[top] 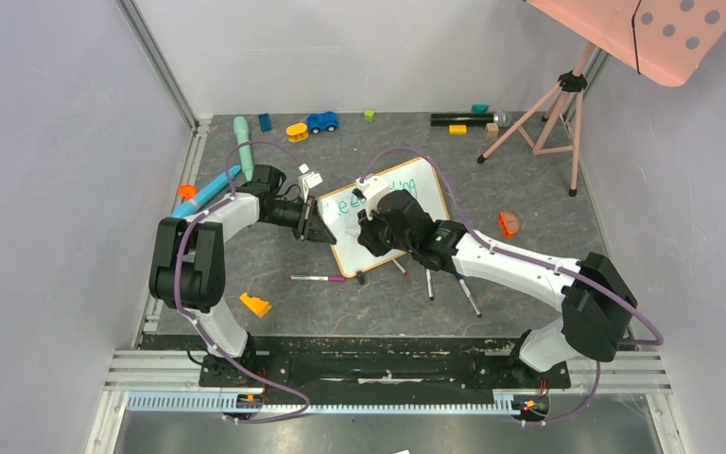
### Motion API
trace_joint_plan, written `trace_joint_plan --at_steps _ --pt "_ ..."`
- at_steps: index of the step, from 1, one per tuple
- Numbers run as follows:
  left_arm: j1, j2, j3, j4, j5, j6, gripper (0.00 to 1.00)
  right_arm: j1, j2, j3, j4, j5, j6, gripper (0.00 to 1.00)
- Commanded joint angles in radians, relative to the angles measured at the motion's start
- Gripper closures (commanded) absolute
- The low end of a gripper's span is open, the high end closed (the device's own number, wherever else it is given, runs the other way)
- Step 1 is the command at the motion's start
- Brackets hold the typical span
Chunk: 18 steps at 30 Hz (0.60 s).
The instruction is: Write a sentence on the whiteboard
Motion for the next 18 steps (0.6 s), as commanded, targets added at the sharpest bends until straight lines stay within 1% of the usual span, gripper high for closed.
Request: trace_joint_plan --at_steps 1,18 --pt "-0.041 0.056 -0.027 -0.077 -0.108 0.055 0.98 0.006 0.016 0.055 0.007 0.037 -0.015 1.00" --pt "-0.041 0.058 -0.026 -0.081 -0.104 0.060 0.98 0.006 0.054 0.084 -0.024 0.098 -0.005 1.00"
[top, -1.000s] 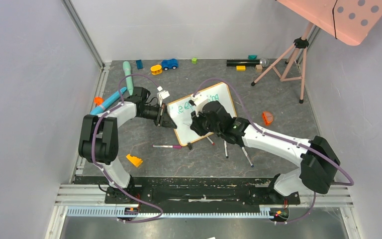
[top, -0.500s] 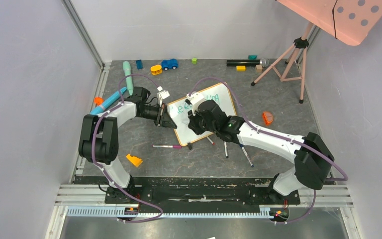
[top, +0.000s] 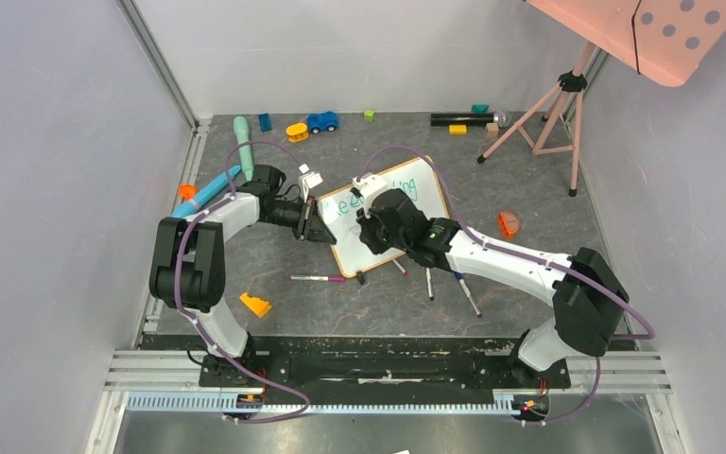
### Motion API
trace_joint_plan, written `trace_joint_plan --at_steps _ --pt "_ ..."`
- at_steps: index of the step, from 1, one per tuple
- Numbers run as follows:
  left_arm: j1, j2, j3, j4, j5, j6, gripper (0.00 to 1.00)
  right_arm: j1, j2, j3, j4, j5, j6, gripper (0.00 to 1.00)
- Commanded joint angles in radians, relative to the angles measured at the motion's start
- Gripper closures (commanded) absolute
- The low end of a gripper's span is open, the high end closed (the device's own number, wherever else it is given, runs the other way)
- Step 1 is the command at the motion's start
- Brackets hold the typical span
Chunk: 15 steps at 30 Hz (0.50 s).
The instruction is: Write a sentence on the whiteboard
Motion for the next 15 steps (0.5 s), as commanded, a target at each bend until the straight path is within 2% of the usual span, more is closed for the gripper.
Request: trace_joint_plan --at_steps 1,15 --pt "-0.041 0.056 -0.027 -0.076 -0.109 0.052 0.98 0.004 0.011 0.051 0.004 0.039 -0.006 1.00" --pt "-0.041 0.053 -0.030 -0.076 -0.111 0.053 0.98 0.004 0.039 0.054 -0.025 0.006 -0.025 1.00"
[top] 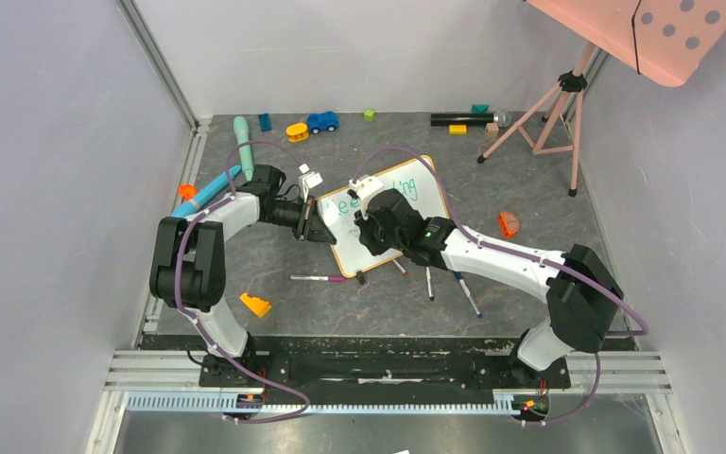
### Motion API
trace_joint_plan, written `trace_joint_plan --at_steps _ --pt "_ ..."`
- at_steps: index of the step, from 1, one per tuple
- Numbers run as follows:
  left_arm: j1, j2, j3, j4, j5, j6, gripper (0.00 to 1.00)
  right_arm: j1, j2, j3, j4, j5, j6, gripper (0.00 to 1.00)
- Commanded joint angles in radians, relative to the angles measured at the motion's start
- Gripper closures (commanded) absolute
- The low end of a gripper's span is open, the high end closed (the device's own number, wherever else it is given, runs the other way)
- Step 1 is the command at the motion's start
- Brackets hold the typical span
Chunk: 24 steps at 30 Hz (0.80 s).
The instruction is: Write a sentence on the whiteboard
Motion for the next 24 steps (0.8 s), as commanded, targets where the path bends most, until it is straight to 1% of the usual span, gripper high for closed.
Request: trace_joint_plan --at_steps 1,24 --pt "-0.041 0.050 -0.032 -0.074 -0.113 0.051 0.98 0.004 0.008 0.030 0.003 -0.012 -0.022 1.00" --pt "-0.041 0.044 -0.035 -0.074 -0.113 0.055 0.98 0.004 -0.036 -0.074 -0.033 -0.058 -0.025 1.00"
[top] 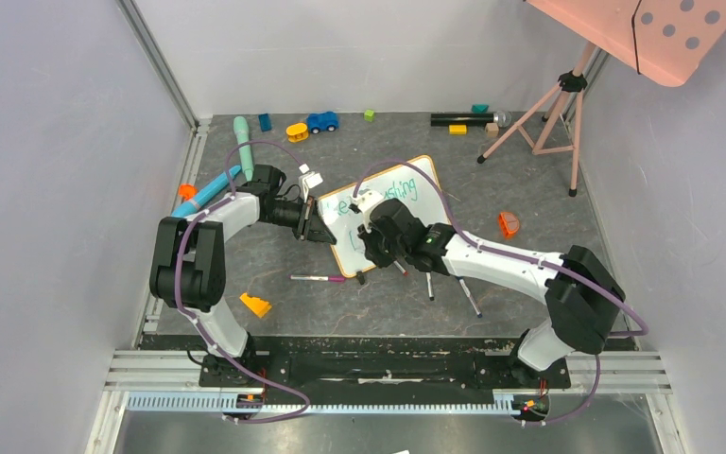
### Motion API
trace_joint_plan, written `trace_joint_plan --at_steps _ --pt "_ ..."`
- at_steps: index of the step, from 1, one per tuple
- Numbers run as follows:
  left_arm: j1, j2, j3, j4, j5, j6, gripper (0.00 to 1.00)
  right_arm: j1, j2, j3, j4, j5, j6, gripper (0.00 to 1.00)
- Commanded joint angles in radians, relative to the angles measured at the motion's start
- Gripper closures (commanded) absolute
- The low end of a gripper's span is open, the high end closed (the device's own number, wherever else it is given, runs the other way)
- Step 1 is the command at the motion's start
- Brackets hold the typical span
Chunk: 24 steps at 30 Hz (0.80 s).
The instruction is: Write a sentence on the whiteboard
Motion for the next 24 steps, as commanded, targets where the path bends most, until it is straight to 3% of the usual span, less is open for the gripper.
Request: trace_joint_plan --at_steps 1,12,24 --pt "-0.041 0.043 -0.035 -0.073 -0.114 0.051 0.98 -0.001 -0.030 -0.015 0.004 0.006 -0.009 1.00" --pt "-0.043 0.040 -0.037 -0.073 -0.113 0.053 0.98 -0.001 -0.109 -0.028 0.086 -0.029 -0.002 1.00" --pt "-0.043 0.038 -0.038 -0.073 -0.112 0.055 0.98 -0.001 -0.049 0.013 0.086 -0.029 -0.019 1.00"
